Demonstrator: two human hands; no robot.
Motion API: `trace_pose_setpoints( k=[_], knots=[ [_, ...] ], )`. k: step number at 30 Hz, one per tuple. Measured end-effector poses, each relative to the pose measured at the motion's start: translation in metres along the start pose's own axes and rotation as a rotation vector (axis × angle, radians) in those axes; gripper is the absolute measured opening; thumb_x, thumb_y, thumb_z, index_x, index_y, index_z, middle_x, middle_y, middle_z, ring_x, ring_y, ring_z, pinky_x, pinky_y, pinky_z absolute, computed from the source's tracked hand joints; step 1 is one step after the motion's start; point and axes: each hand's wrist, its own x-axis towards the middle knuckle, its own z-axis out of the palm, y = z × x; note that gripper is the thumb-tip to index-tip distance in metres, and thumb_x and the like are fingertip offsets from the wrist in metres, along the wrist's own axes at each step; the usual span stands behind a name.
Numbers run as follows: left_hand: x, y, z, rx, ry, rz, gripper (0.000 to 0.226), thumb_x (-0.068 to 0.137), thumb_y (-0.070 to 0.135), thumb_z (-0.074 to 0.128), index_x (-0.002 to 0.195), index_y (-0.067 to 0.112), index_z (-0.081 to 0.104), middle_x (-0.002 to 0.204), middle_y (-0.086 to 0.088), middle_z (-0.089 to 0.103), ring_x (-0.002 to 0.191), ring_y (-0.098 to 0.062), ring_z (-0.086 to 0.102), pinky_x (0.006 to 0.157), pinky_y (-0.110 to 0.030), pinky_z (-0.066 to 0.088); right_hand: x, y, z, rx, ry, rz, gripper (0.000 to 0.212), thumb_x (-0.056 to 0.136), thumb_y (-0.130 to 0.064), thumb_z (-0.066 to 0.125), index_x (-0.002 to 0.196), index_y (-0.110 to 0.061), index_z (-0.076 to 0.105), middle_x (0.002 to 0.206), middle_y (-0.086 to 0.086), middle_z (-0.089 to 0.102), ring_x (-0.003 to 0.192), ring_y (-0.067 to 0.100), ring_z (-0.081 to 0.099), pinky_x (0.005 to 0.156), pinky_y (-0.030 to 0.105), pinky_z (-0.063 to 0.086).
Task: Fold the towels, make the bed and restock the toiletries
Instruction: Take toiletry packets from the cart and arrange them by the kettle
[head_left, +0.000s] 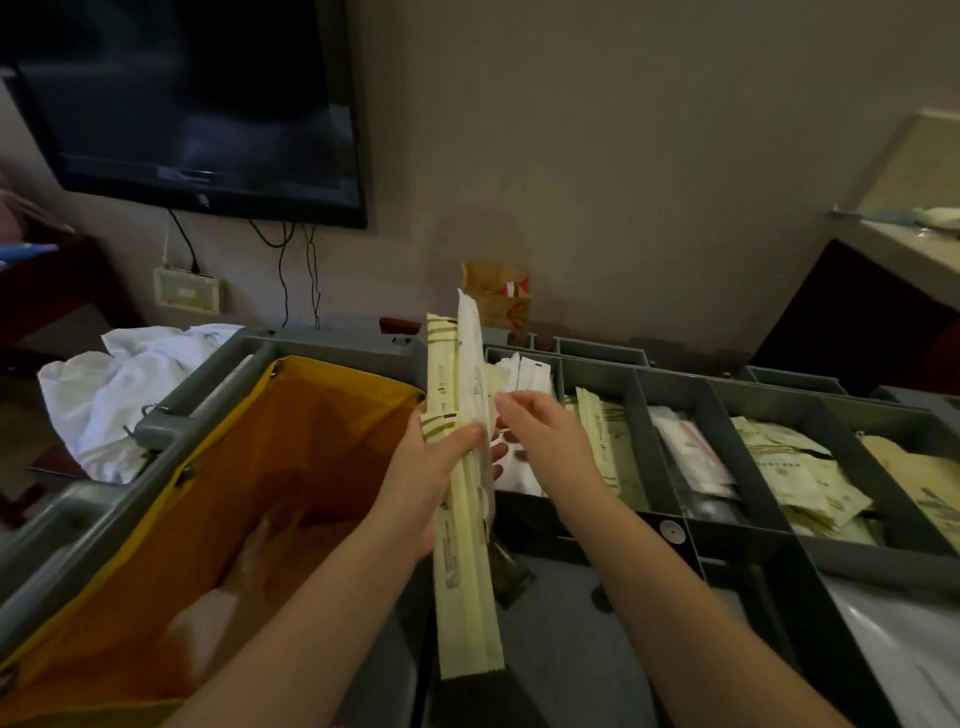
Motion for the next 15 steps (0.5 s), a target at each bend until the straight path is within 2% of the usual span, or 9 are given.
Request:
trace_pose_setpoints(
  k=[2,4,7,10,12,15],
  knots=[
    [-0.002,-0.002,0.004,0.066,0.014,0.040,0.048,0.094,0.021,0.056,0.138,0.030,0.038,0.118,0.009,0.057,0.089,-0.006,0.058,0.067,-0.027,0.051,-0.009,-0.002,0.006,0.024,-0.032,0.036,0.036,0.087,-0.038,0.064,0.115,-0.027,0.046,0.101,-0.011,0.058,0.088,0.006,0.061,0.064,0.018,0.050],
    [-0.002,-0.006,0.005,0.086,0.033,0.049,0.047,0.095,0.020,0.055,0.138,0.027,0.038,0.118,0.010,0.057,0.094,-0.005,0.056,0.073,-0.028,0.052,-0.013,0.000,0.009,-0.008,0.020,0.037,0.045,0.082,-0.037,0.071,0.115,-0.031,0.042,0.101,-0.015,0.054,0.092,0.006,0.058,0.069,0.020,0.053],
    [-0.003,-0.008,0.004,-0.002,0.055,-0.009,0.052,0.094,0.017,0.056,0.141,0.027,0.037,0.126,0.000,0.058,0.107,-0.018,0.058,0.087,-0.042,0.053,-0.018,0.005,0.011,-0.052,0.038,0.002,0.031,0.083,-0.037,0.070,0.107,-0.031,0.050,0.103,-0.017,0.058,0.095,0.003,0.057,0.072,0.018,0.050],
    [-0.004,-0.006,0.001,-0.106,0.054,-0.052,0.045,0.095,0.017,0.053,0.138,0.026,0.041,0.119,-0.004,0.060,0.103,-0.022,0.061,0.079,-0.039,0.055,-0.022,0.007,0.011,-0.084,-0.007,-0.023,0.019,0.085,-0.038,0.067,0.098,-0.036,0.054,0.096,-0.021,0.057,0.086,-0.003,0.055,0.062,0.013,0.041],
    [-0.002,-0.004,-0.002,-0.172,0.072,-0.049,0.041,0.096,0.016,0.051,0.136,0.024,0.043,0.116,-0.005,0.061,0.100,-0.022,0.062,0.074,-0.036,0.054,-0.019,0.010,0.012,-0.109,-0.008,0.020,0.016,0.085,-0.038,0.067,0.095,-0.035,0.055,0.095,-0.019,0.058,0.084,-0.003,0.055,0.061,0.015,0.041],
    [0.002,-0.001,-0.008,-0.238,0.089,-0.035,0.039,0.095,0.015,0.052,0.133,0.023,0.046,0.115,-0.006,0.064,0.101,-0.023,0.065,0.080,-0.039,0.054,-0.005,0.014,0.013,-0.141,0.047,0.087,0.021,0.088,-0.034,0.064,0.103,-0.023,0.058,0.098,-0.006,0.062,0.084,0.006,0.060,0.064,0.021,0.049]
  ],
)
